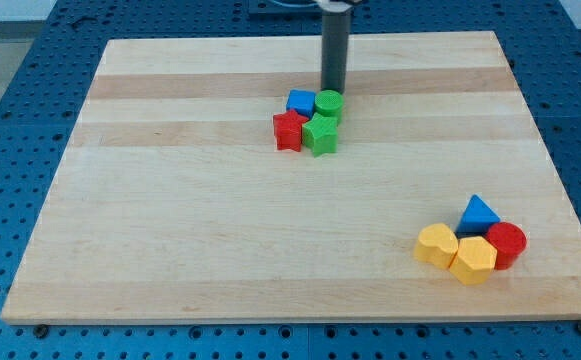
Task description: Push the group of blocks a bit down
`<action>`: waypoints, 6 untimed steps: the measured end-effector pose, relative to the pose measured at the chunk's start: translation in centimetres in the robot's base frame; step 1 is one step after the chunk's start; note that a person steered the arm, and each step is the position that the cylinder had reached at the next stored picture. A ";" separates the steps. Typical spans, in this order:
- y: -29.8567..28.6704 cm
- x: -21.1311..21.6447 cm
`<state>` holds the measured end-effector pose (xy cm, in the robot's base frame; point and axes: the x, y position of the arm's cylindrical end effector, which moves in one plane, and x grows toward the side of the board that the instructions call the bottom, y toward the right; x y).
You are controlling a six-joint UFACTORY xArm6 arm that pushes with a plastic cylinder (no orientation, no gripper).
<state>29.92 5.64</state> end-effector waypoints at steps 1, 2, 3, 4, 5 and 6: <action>0.9 -2.3; -2.8 -1.2; -4.1 1.7; -4.2 4.8; -4.6 7.8; -4.6 10.8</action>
